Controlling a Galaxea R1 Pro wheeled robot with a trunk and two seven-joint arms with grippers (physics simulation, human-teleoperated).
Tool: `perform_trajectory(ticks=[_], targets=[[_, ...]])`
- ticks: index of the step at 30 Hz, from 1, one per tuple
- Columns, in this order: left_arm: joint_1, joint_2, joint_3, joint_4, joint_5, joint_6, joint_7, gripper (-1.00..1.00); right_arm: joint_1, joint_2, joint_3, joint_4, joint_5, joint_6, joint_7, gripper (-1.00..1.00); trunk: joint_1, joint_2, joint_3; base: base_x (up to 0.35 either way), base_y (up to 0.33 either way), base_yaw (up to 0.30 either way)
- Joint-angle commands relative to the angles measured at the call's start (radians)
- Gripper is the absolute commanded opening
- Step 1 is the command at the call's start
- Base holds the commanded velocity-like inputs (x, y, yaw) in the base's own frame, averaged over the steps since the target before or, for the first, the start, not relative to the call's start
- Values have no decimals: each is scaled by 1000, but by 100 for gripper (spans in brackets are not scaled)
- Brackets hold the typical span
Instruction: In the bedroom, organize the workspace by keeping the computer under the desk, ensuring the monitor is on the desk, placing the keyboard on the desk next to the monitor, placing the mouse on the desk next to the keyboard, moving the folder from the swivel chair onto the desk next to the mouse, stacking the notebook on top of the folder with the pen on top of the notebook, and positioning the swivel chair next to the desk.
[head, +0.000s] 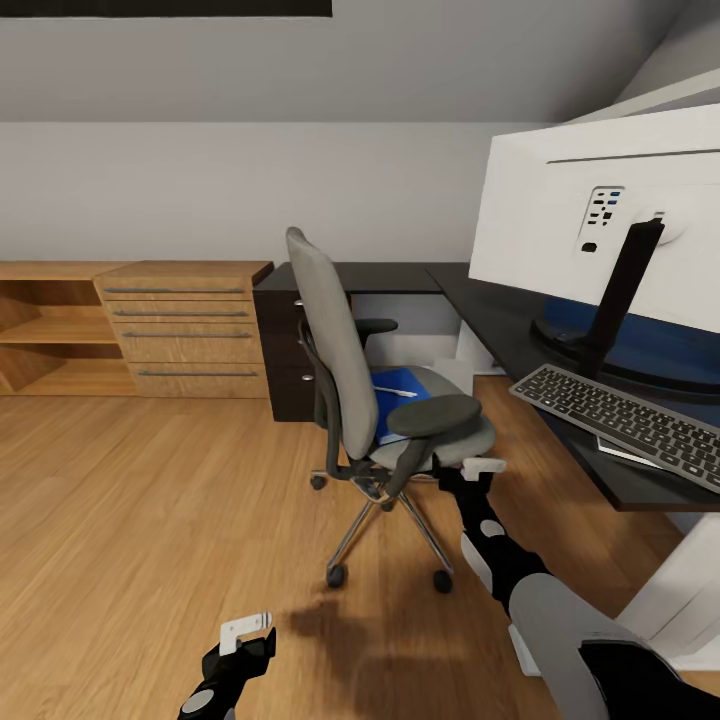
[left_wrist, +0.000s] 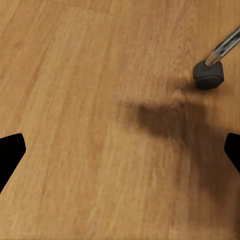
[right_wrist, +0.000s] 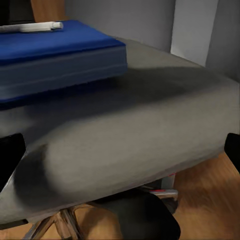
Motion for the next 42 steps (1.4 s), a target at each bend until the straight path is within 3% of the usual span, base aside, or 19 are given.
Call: perform_trajectory(ticks=[1,9,13,26,42], targets=[[0,0,-2,0,9,-4,3,100,0,4,3,35,6,-2,0,100,0,0,-1,0,0,0],[0,0,-2,0,9,-3,4,100,0,34,3,31,5,1,-41,100,0,0,-1,0,0,2],[0,1,-2,0,9,-2,5,100,0,49,3,32,3,0,-117,100,0,0,-1,0,0,78],[0,1,-2,17,8,-2,7,100,0,62,6,30,3,-3,-219,100,0,0,-2,0,0,39],[0,1,-2,22,7,-2,6,100,0,71,5,30,5,-4,-233,100,0,0,-7,0,0,175]])
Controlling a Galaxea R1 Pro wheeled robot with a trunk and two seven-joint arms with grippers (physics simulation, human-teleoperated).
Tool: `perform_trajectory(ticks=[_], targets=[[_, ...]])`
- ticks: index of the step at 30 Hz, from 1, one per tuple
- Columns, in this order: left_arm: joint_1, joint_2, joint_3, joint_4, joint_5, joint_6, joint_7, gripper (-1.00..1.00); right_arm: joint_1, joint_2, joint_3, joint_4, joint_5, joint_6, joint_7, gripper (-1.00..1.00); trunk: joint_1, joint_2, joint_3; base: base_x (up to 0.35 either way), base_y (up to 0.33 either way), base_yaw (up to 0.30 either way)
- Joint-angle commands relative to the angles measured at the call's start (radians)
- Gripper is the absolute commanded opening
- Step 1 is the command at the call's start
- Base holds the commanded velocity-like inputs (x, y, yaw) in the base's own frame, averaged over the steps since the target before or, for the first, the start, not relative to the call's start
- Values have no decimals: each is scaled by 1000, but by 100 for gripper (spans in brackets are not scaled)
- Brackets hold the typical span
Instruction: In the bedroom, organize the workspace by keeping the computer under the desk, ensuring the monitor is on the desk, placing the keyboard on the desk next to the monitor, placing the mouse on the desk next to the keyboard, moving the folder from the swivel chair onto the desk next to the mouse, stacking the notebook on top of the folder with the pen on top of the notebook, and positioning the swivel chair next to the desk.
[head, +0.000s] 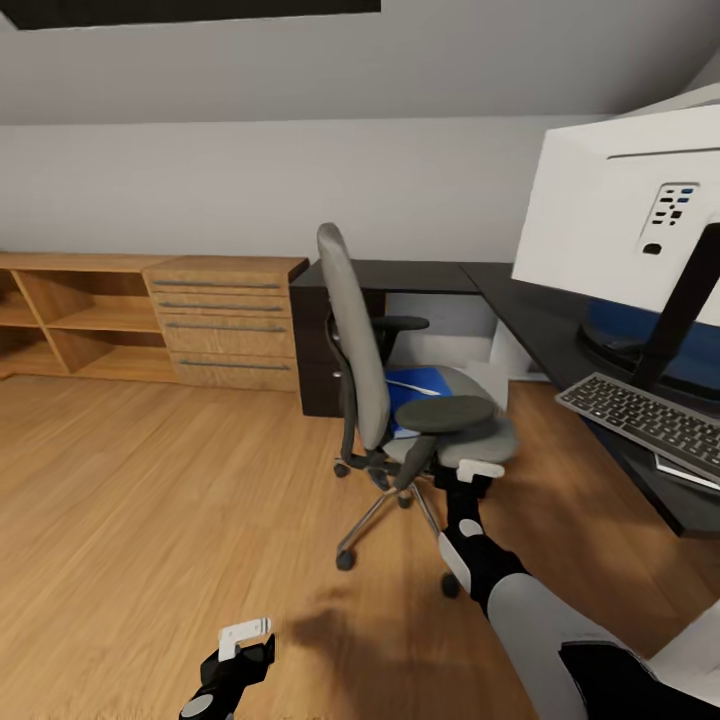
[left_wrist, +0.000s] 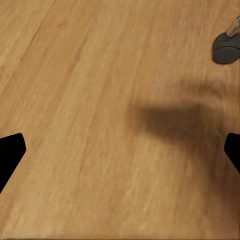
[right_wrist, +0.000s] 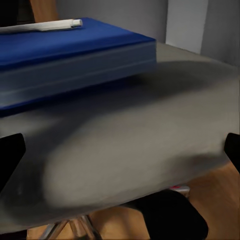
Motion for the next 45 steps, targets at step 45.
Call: perform_trajectory(ticks=[45], targets=[[-1,0,-2,1,9,-5,3,100,0,-1,-1,43,7,-58,2,100,0,0,-6,-38,0,158]])
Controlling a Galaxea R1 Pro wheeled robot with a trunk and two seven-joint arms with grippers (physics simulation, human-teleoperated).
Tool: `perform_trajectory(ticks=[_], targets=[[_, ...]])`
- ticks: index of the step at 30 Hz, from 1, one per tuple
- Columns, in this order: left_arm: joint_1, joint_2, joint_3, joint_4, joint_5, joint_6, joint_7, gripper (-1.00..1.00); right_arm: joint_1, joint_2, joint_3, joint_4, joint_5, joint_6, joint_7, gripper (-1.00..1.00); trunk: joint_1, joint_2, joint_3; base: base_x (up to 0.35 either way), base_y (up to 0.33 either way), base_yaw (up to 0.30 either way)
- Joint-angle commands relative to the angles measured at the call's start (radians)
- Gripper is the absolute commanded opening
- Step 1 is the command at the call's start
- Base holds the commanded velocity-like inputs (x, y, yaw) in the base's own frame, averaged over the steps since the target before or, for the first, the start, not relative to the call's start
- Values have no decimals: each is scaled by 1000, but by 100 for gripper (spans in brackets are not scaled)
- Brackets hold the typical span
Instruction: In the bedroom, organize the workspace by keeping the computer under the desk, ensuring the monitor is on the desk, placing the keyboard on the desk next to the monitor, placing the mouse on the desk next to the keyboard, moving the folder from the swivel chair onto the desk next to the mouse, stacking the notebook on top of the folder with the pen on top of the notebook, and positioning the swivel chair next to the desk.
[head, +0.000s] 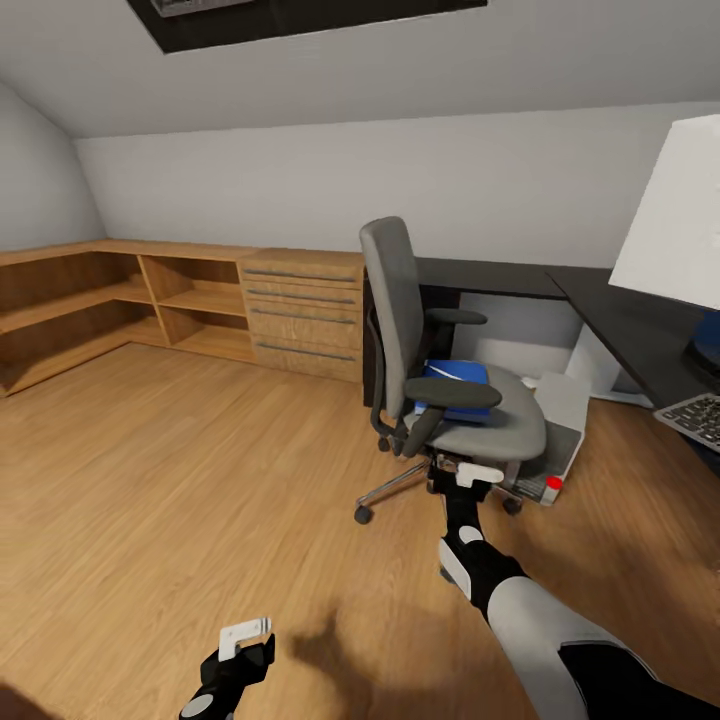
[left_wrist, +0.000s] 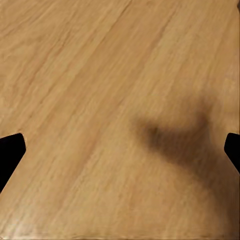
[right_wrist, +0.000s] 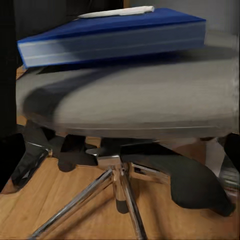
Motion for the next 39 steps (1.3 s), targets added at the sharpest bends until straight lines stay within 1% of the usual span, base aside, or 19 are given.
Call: perform_trajectory(ticks=[1,16,30,39], targets=[[0,0,-2,0,9,-4,3,100,-1,1,-3,1,5,-3,-3,100,-1,0,-1,-298,0,0],[0,0,-2,0,9,-3,3,100,-1,-1,-3,4,5,-5,2,100,-1,0,-1,-275,0,0],[0,-1,-2,0,9,-4,1,100,-1,-7,-3,7,3,-5,4,100,-1,0,-1,-45,0,0],[0,-2,-2,0,9,-4,0,100,0,-3,-3,26,1,-5,-1,100,-5,2,34,-2,0,0]])
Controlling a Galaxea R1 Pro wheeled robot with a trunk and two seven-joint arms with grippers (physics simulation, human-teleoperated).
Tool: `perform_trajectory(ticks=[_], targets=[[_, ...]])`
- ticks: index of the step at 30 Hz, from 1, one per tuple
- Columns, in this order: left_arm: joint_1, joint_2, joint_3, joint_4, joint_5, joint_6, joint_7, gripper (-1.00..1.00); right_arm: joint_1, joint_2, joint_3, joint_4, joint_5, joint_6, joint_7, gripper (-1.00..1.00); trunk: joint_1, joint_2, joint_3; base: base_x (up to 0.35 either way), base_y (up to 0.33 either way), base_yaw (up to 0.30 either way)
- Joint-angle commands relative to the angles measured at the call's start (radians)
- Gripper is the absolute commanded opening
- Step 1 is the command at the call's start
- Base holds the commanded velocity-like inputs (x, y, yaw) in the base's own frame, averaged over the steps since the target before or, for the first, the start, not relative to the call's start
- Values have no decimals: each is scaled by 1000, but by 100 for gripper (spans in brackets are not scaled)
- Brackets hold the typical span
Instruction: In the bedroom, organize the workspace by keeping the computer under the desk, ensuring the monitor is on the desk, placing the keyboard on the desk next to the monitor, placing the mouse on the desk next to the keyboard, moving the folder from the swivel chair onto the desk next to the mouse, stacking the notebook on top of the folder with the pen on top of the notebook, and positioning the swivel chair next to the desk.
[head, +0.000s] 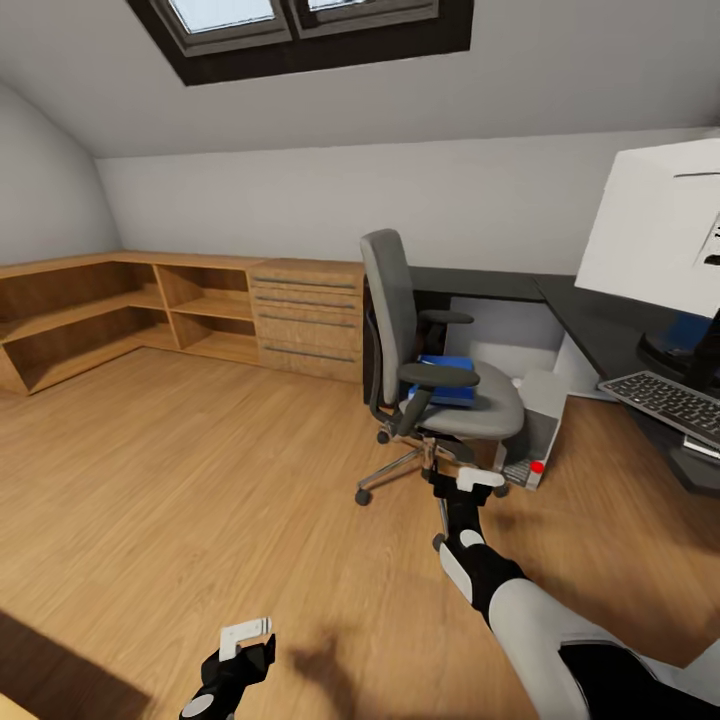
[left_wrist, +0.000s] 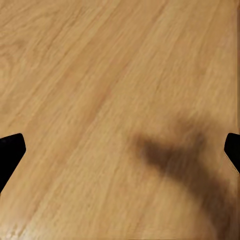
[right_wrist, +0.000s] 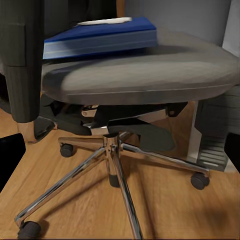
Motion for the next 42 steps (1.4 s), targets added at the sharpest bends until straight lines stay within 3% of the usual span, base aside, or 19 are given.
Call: perform_trajectory(ticks=[1,24,38,42], targets=[[0,0,-2,0,9,-3,3,100,-1,1,-3,8,3,-3,-3,100,-1,0,3,0,0,0],[0,0,-2,0,9,-2,2,100,2,0,-5,53,0,-2,-5,100,-11,5,95,0,0,-136],[0,0,-2,0,9,-2,3,100,2,2,-5,67,-1,-3,-5,100,-65,103,139,0,0,-18],[0,1,-2,0,9,-2,-1,100,2,2,-5,69,-1,-3,-5,100,-65,103,139,0,0,0]])
